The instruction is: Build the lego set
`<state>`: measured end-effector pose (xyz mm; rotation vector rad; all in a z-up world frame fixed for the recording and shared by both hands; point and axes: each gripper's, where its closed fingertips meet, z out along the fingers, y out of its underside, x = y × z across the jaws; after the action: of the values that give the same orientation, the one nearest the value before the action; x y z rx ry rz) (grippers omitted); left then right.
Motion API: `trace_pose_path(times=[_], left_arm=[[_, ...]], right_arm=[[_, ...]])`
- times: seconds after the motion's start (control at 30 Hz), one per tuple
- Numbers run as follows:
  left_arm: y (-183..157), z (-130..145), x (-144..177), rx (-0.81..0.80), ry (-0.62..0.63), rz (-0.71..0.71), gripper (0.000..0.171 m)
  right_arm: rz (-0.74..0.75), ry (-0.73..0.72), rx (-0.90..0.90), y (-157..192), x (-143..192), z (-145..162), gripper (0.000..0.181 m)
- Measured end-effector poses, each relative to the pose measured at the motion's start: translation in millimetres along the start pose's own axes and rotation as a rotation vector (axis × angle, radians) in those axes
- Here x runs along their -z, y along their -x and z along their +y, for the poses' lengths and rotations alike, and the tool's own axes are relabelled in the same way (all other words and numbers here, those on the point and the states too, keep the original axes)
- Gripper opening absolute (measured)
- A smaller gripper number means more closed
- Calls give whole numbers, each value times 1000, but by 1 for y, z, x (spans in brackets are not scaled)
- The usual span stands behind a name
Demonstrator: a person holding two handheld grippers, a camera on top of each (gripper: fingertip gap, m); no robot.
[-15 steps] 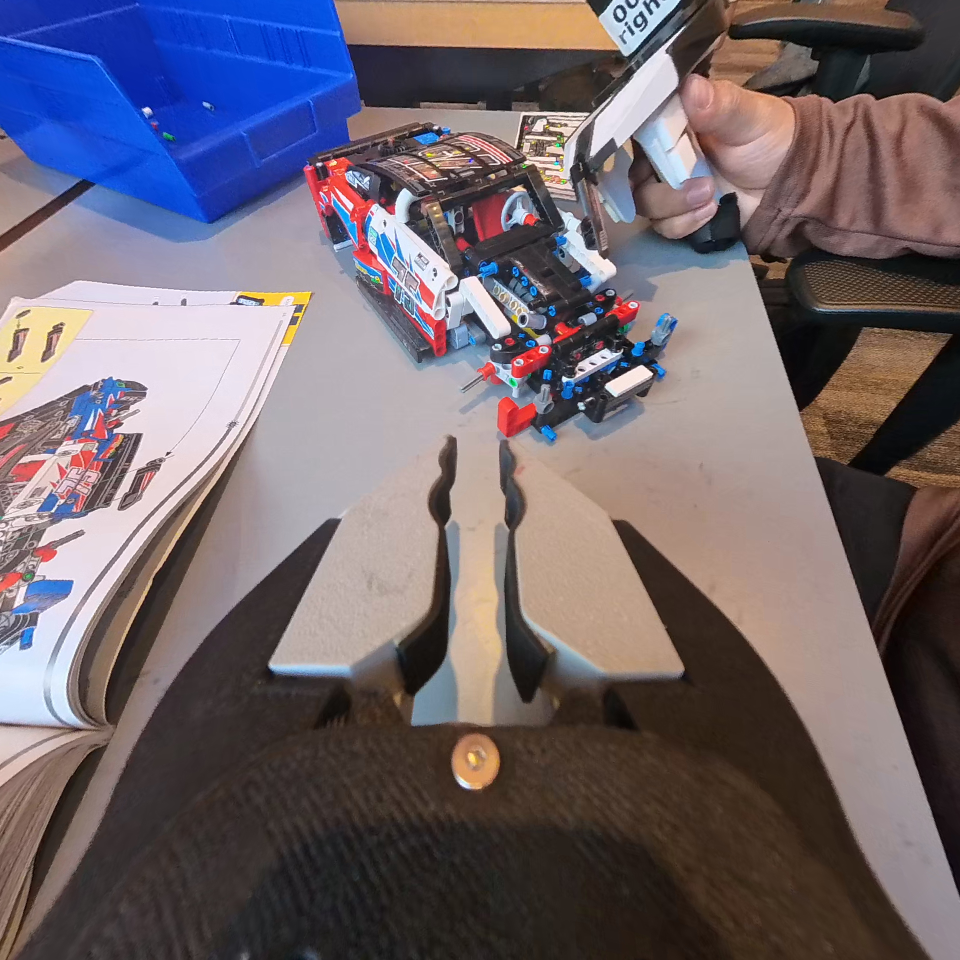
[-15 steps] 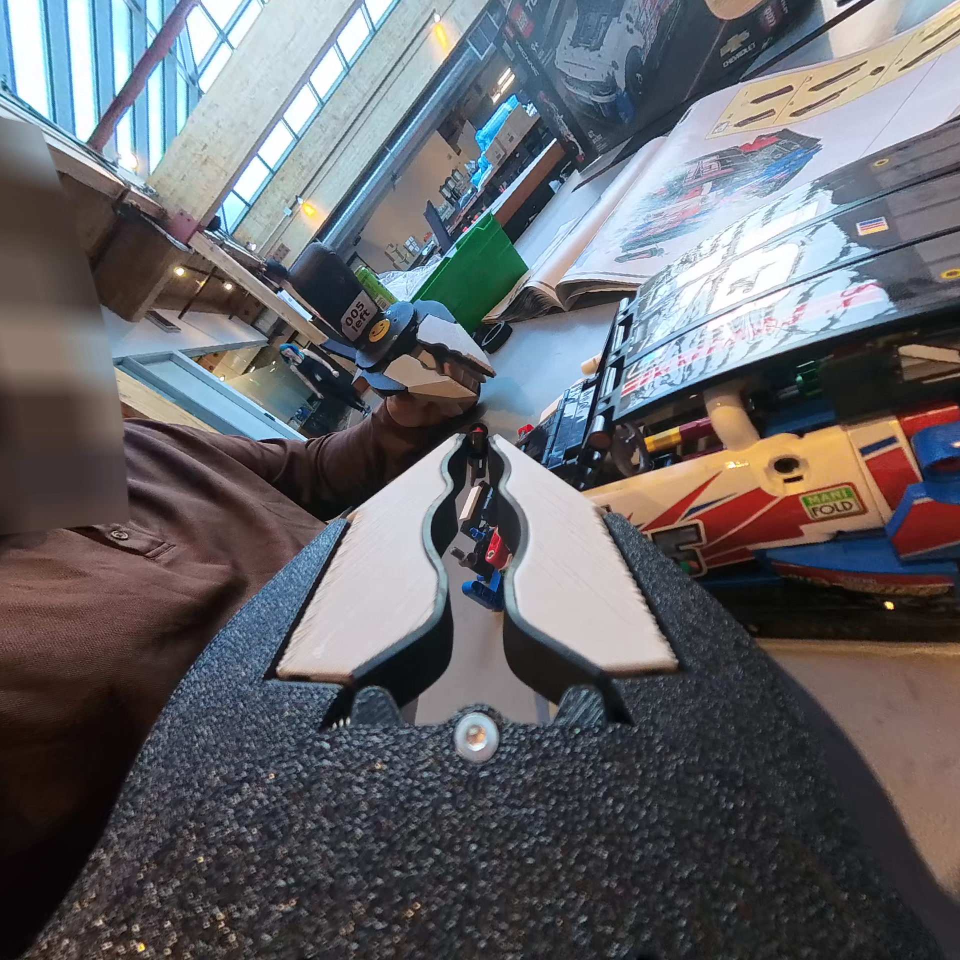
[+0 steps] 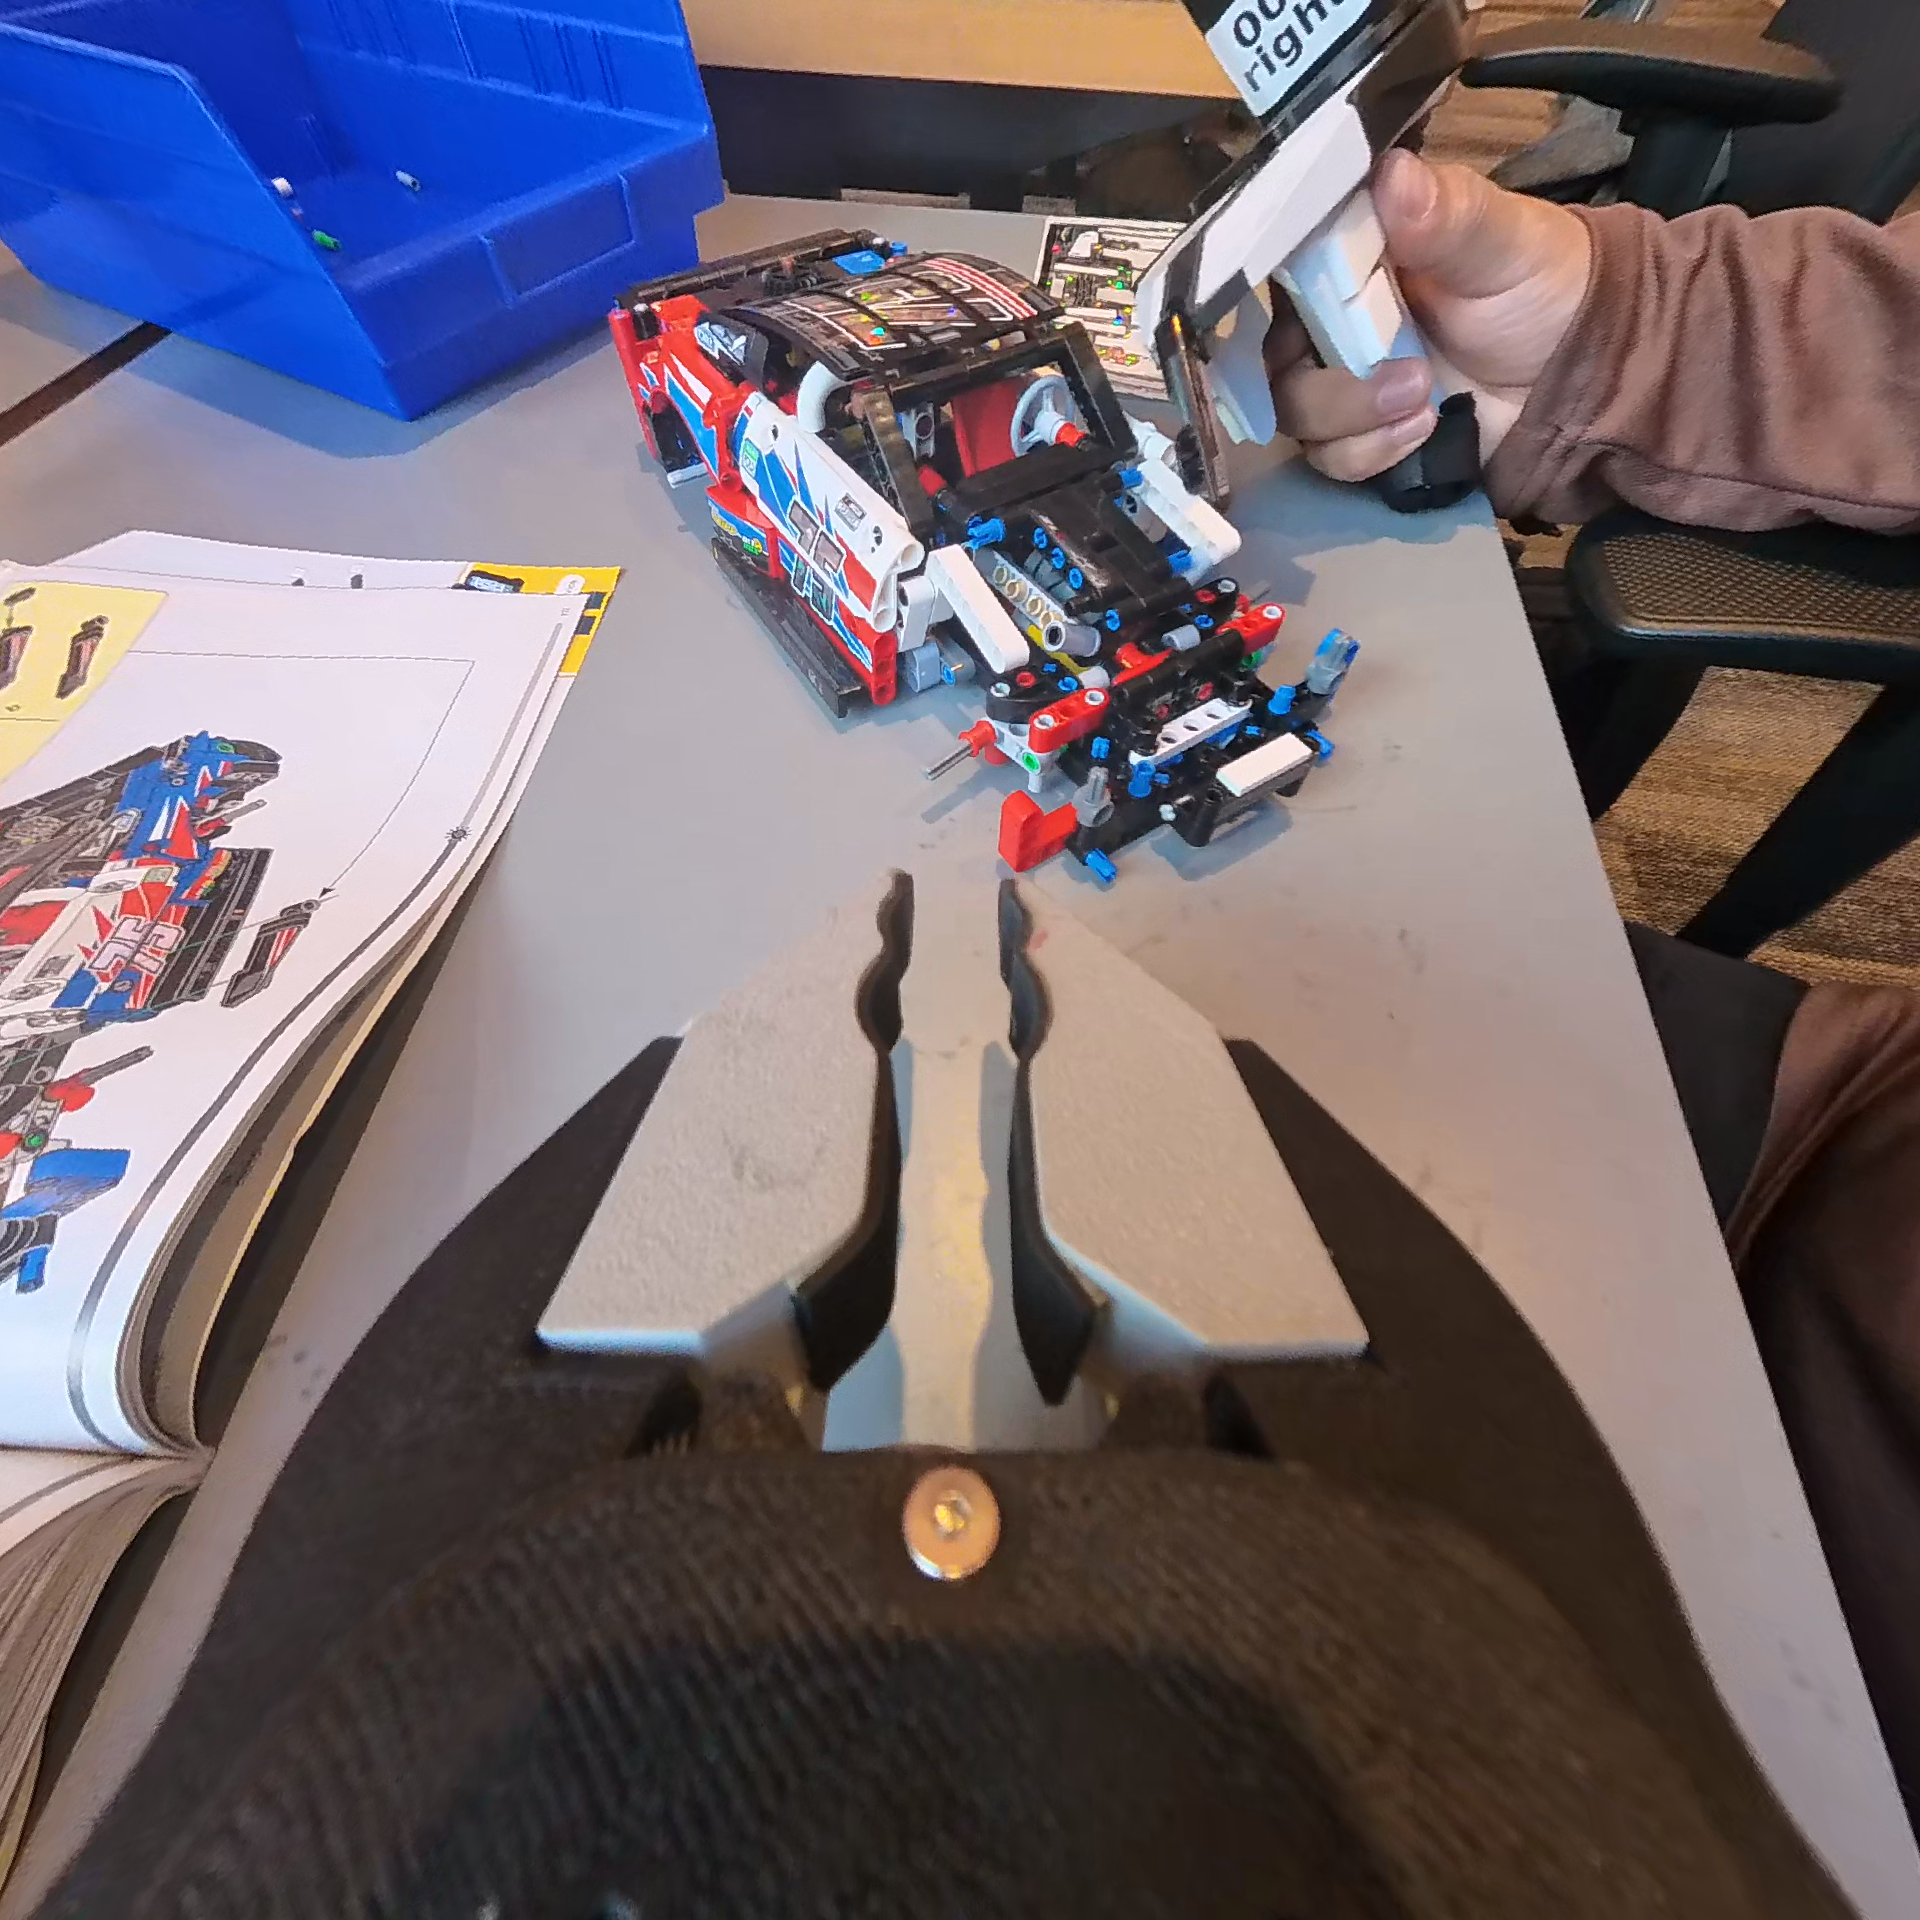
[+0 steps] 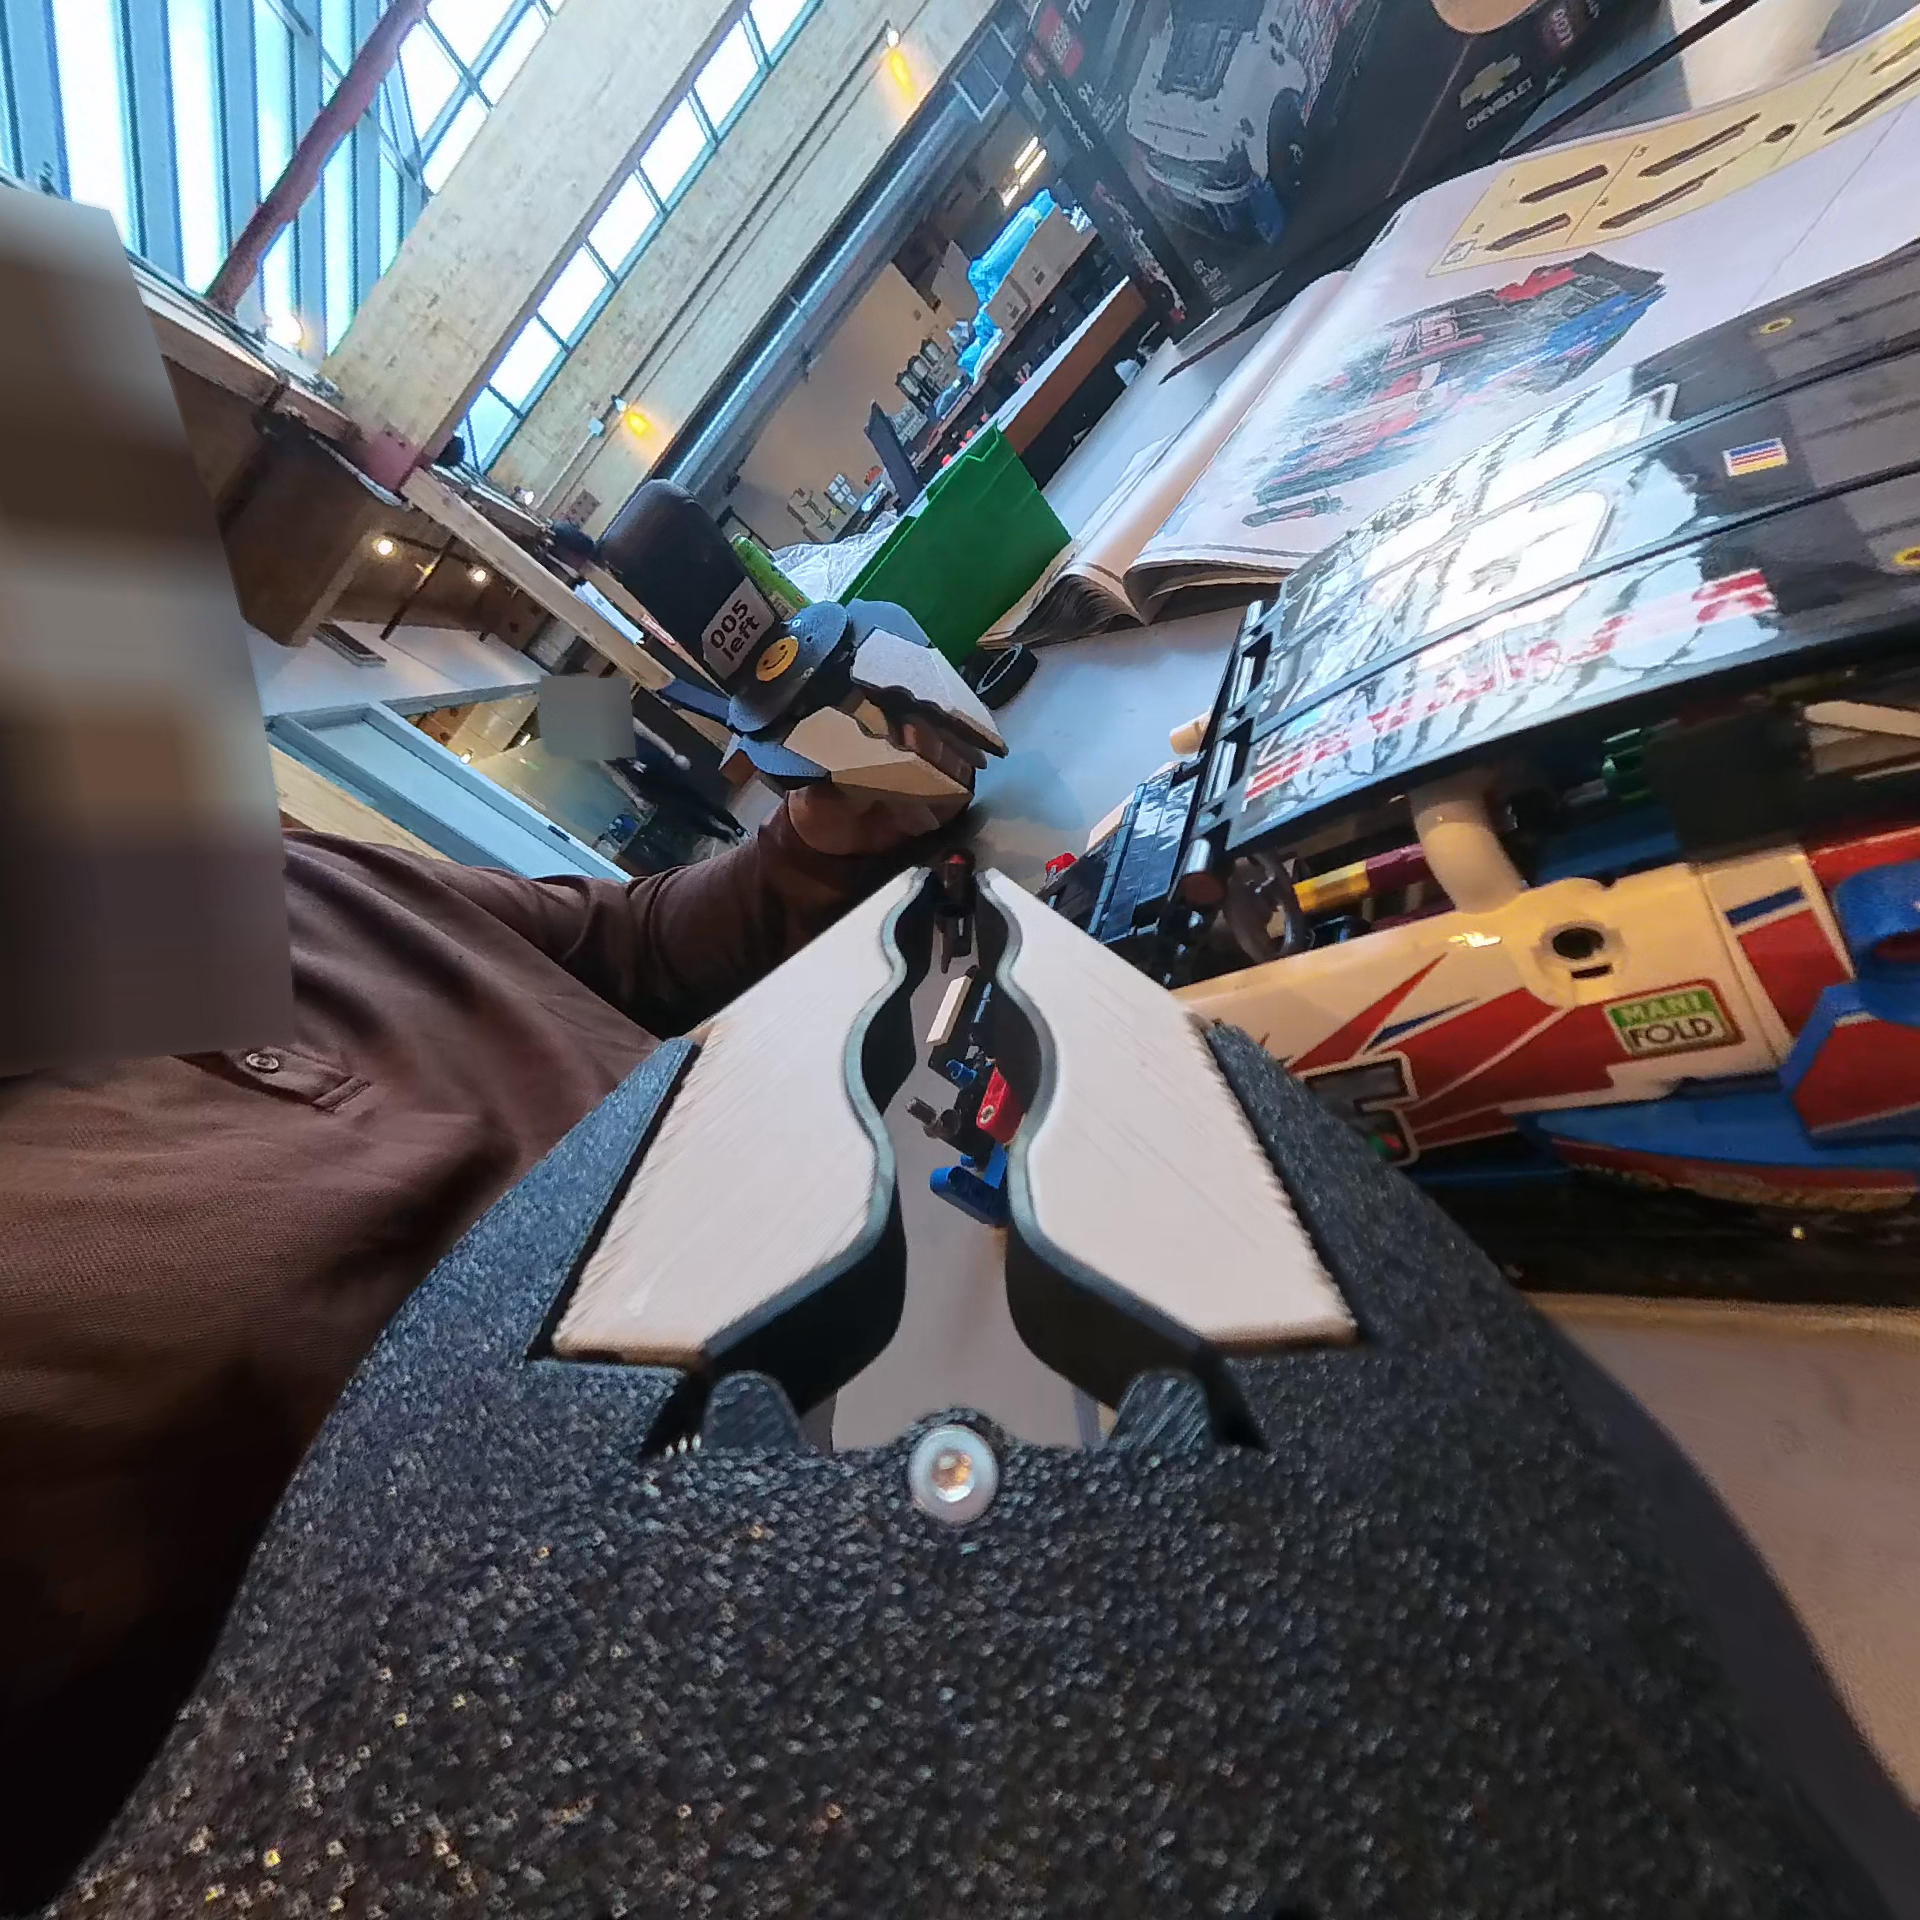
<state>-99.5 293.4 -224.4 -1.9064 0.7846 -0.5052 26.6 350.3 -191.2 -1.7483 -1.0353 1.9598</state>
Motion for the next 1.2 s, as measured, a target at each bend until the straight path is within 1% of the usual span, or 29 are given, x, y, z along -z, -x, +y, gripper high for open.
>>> trace_pose_path(times=[0.23,0.4,0.63,0.73,0.8,0.87,1.0,1.07,1.13,1.2], left_arm=[[1,0,1,-12,-5,-11,13],[1,1,-1,-15,10,-12,13],[2,1,-1,-16,10,-15,13],[-2,2,-2,-37,16,-12,13],[-11,-1,-4,-43,3,22,14],[-26,-6,-7,-33,-18,85,15],[-58,-21,-16,43,-74,229,18],[-68,-25,-20,88,-81,286,20],[-74,-27,-21,119,-88,319,22],[-73,-30,-20,136,-104,322,22]], right_arm=[[0,7,7,0,-2,0,7],[-23,14,30,5,-2,1,7],[-128,-9,75,25,2,-1,7],[-178,-19,122,36,5,-1,7],[-187,-29,163,42,4,-2,7],[-175,-31,175,45,0,-2,7],[-102,3,255,52,-22,-1,7],[-93,3,276,59,-35,-1,7],[-93,12,262,63,-49,2,8],[-86,41,216,59,-62,10,8]])
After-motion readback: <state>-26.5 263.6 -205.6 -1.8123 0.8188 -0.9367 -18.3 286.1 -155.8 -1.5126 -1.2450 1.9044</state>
